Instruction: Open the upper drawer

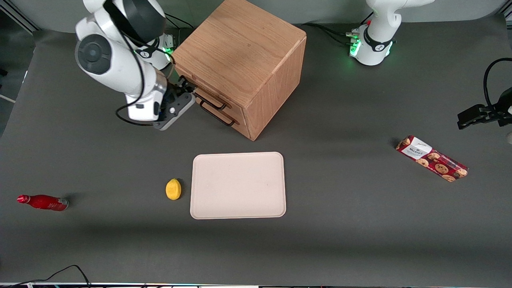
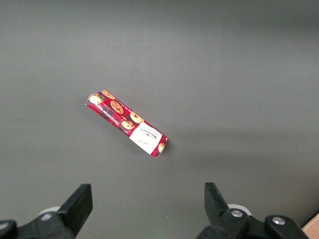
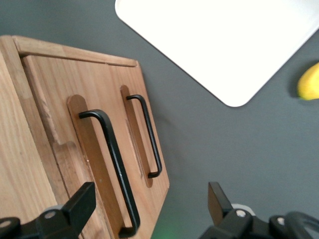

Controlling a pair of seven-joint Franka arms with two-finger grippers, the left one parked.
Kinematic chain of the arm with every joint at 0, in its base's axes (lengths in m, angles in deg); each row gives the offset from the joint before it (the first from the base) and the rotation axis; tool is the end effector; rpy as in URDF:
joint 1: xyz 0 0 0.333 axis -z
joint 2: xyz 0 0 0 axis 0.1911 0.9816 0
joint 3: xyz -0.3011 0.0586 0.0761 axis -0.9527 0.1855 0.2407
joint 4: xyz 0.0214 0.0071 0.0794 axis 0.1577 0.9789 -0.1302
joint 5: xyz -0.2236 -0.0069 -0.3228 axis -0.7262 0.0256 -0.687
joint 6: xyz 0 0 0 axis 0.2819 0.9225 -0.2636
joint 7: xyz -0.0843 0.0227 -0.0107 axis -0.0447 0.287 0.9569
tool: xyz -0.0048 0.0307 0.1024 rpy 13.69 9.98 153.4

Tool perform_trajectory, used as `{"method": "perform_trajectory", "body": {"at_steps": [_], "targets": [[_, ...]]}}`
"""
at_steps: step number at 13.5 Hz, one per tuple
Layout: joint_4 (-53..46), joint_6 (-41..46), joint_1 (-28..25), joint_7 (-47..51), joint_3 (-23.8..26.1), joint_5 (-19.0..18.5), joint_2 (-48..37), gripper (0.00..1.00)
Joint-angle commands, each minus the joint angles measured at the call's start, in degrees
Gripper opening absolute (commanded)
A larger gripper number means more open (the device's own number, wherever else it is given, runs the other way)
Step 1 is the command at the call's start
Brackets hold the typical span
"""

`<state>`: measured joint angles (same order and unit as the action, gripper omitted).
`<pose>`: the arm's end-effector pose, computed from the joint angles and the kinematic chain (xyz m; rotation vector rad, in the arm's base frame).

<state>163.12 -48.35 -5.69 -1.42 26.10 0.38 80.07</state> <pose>0.4897 0.2783 0.4835 -2.7544 -0.9741 0.2574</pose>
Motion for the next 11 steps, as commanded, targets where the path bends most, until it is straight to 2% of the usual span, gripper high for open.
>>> {"method": "perform_trajectory", "body": {"at_steps": [1, 9, 11], "targets": [[3.59, -3.32, 0.48, -1.12, 1.35, 2.29, -0.22, 1.00], [7.55, -5.79, -0.49, -4.98, 1.71, 2.29, 0.92, 1.00], [8.43, -6.06, -0.49, -8.75, 1.71, 2.29, 0.84, 1.00]]}}
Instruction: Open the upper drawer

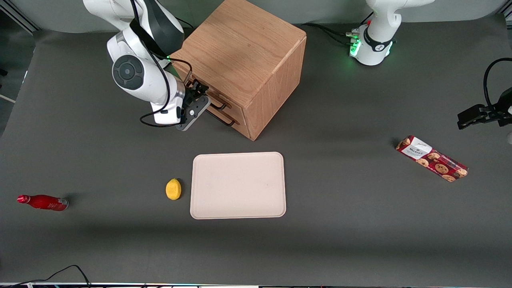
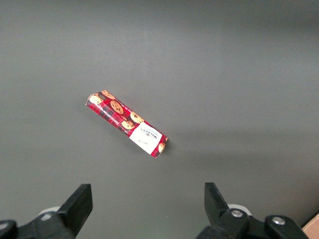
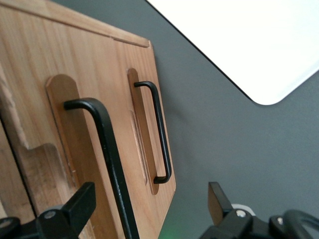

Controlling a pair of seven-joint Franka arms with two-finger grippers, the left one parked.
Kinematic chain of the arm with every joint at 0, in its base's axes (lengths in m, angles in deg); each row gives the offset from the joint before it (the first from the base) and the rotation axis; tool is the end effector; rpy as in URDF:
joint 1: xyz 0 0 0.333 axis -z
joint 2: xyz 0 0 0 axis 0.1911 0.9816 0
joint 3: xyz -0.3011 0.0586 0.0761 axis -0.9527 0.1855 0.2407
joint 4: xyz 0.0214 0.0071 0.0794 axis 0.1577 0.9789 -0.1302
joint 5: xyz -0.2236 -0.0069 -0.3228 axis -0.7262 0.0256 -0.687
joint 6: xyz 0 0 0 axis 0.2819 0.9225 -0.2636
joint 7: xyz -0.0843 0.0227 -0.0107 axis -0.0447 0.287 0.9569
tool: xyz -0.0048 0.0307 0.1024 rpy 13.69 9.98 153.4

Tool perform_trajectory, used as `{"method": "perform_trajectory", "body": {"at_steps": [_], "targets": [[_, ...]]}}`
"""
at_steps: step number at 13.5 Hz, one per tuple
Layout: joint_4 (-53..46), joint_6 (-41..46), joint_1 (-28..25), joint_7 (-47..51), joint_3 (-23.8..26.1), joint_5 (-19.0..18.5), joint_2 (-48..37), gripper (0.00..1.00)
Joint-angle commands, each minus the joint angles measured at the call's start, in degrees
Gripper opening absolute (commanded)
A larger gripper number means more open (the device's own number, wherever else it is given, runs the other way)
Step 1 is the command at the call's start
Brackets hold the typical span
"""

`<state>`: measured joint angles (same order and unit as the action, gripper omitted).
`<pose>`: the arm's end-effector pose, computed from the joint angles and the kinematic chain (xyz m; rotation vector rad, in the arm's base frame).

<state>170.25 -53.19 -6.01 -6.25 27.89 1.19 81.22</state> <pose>0.4692 0.2902 0.4245 -2.6808 -1.0957 0.3326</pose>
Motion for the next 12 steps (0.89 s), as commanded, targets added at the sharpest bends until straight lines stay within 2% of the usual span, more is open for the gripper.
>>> {"method": "perform_trajectory", "body": {"at_steps": [1, 12], "targets": [[1.39, -1.22, -0.17, -4.63, -0.09, 1.48, -0.32, 1.00], [4.64, -6.75, -0.87, -6.05, -0.09, 1.13, 2.14, 1.00]]}}
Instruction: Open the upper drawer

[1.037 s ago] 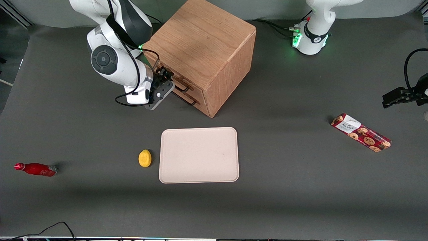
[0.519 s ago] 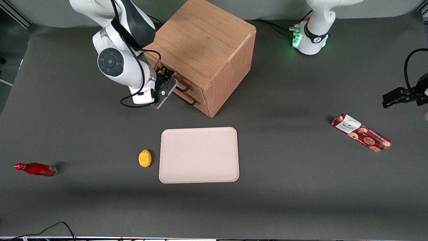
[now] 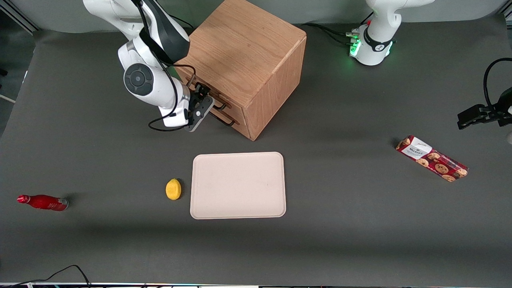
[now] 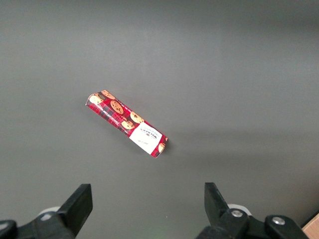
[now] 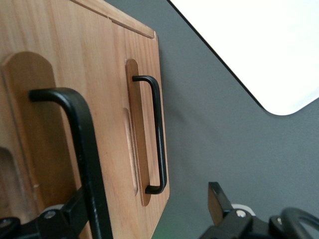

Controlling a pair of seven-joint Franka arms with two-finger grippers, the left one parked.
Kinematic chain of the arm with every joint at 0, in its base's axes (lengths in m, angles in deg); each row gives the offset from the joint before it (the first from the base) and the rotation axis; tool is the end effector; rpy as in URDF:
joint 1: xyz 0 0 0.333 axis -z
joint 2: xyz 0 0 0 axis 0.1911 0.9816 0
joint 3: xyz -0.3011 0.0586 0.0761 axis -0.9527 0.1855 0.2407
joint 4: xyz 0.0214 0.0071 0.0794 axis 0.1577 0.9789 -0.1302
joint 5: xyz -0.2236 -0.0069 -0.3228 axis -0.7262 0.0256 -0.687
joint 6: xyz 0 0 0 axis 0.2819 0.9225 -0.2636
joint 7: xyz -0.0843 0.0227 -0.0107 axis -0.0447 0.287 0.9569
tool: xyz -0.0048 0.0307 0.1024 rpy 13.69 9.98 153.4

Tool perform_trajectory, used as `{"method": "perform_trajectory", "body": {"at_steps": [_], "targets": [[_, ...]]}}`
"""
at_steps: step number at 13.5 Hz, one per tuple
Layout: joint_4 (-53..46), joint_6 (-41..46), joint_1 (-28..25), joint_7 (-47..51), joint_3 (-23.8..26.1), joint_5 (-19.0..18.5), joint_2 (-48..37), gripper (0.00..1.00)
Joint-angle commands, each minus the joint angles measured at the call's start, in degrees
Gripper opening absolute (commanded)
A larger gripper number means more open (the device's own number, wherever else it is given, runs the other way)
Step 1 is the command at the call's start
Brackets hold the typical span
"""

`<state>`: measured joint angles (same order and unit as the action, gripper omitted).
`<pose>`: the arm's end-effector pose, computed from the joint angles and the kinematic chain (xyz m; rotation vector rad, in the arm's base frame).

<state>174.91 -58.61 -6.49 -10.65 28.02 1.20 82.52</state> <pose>0.4612 0.2905 0.3846 -2.6307 -1.1822 0.3297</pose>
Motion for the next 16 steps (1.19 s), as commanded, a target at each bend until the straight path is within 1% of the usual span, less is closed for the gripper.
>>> {"method": "perform_trajectory", "body": {"at_steps": [1, 9, 14, 16], "targets": [[-0.02, -1.33, -0.40, -1.65, -0.22, 1.04, 0.93, 1.00], [-0.28, -1.77, 0.12, -3.32, -1.28, 0.60, 1.72, 1.00], [-0.72, -2.64, 0.21, -3.32, -3.12, 0.33, 2.25, 1.00], [-0.72, -2.91, 0.21, -3.50, -3.82, -0.71, 2.34, 1.00]]}}
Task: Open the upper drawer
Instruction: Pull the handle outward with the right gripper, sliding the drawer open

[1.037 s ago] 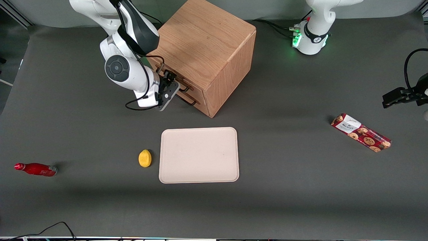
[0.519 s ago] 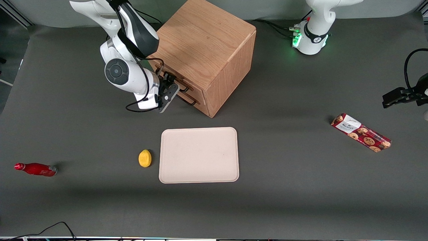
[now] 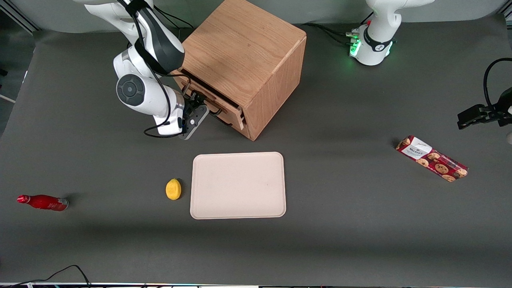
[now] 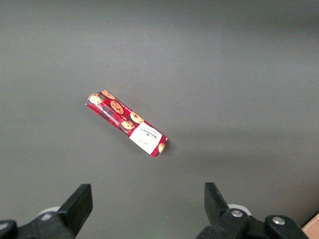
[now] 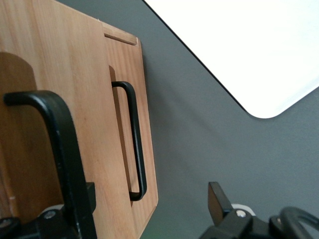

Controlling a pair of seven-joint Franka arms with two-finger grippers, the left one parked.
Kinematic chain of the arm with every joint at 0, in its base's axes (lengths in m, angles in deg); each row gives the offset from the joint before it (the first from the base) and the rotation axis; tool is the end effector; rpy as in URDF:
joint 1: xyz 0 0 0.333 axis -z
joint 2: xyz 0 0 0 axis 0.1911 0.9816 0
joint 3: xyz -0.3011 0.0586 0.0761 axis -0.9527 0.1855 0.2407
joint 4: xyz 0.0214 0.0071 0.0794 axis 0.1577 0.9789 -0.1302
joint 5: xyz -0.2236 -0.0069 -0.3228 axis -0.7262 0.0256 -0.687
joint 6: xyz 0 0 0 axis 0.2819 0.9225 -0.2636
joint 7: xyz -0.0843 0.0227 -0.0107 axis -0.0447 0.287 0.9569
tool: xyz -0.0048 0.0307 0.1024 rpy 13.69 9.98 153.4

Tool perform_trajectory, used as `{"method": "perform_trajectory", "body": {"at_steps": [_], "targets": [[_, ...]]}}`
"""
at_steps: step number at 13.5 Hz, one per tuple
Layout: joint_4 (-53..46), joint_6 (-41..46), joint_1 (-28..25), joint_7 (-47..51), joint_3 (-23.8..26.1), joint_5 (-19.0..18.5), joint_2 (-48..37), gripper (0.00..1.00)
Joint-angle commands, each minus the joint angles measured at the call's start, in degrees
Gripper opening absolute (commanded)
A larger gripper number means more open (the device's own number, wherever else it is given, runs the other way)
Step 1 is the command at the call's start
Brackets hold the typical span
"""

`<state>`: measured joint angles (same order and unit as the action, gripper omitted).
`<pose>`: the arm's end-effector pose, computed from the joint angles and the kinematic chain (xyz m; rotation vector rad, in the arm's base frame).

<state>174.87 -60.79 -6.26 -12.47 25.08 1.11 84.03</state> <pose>0.4825 0.2661 0.3734 -2.6374 -1.1385 0.2946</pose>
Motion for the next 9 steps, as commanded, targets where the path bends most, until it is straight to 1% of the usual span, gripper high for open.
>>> {"method": "perform_trajectory", "body": {"at_steps": [1, 3, 9], "targets": [[-0.85, -0.73, -0.01, -1.85, -1.83, -0.99, 1.09, 1.00], [-1.47, -0.73, 0.07, -2.11, -2.89, -1.95, 1.36, 1.00], [-3.92, -0.64, 0.07, -6.06, -7.29, -1.96, 2.41, 1.00]]}}
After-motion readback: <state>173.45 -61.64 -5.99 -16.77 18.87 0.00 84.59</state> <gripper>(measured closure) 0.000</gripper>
